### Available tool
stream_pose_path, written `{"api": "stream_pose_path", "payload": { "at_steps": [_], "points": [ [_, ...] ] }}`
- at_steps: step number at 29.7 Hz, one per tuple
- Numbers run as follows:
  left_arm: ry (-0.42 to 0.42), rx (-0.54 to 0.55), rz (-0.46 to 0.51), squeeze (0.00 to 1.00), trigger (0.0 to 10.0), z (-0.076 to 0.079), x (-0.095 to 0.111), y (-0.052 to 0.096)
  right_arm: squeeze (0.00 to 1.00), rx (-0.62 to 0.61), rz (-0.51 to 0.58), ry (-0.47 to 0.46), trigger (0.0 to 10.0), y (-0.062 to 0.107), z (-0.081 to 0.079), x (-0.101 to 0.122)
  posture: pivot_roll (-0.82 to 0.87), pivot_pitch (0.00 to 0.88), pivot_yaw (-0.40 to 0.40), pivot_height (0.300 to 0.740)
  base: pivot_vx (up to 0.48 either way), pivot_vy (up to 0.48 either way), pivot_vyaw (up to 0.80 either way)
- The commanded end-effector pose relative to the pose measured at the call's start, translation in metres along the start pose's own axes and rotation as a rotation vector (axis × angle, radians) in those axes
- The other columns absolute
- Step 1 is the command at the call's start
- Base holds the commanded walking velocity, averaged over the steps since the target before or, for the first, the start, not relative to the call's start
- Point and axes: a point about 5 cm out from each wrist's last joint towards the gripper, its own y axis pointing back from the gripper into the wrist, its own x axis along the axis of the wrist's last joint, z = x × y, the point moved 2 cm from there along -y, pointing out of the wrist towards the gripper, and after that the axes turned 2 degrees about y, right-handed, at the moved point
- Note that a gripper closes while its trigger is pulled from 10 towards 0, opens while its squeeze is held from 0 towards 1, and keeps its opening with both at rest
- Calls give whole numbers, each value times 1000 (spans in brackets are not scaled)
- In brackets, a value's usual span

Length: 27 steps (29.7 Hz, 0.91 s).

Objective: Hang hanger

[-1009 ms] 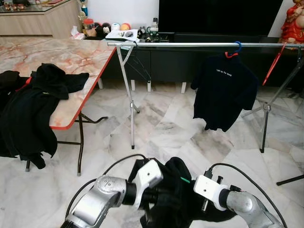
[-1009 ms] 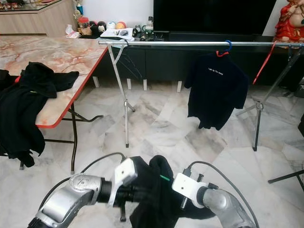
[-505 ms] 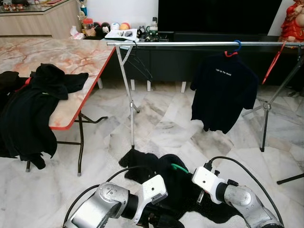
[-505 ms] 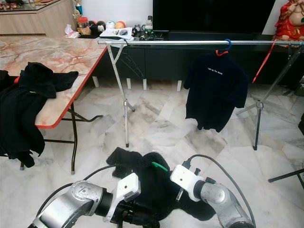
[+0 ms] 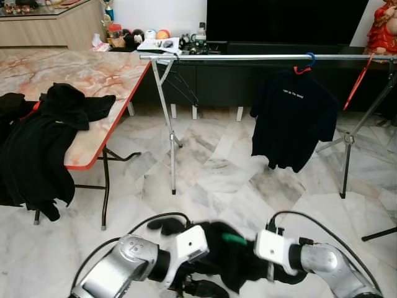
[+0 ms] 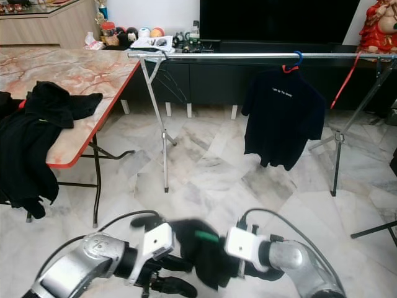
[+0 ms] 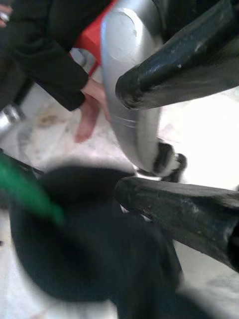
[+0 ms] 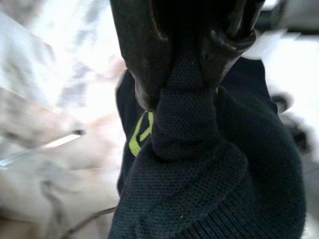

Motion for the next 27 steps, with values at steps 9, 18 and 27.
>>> {"api": "stream_pose_path", "payload": {
  "at_steps": [9, 18, 27],
  "points": [
    [-57, 51, -47, 1000, 10000, -10, -1, -3, 0, 65, 55, 18, 0, 0, -2, 8, 87, 68, 22, 740, 0, 0, 0],
    [-108, 151, -55, 1000, 10000, -23, -2, -10, 0, 97, 111, 27, 0, -4, -3, 17, 87, 65, 20, 740, 0, 0, 0],
    [-132, 170, -86, 0, 10000, -26, -6, -17, 0, 68, 146, 29, 0, -3, 6, 25, 81, 60, 18, 740, 0, 0, 0]
  ]
}}
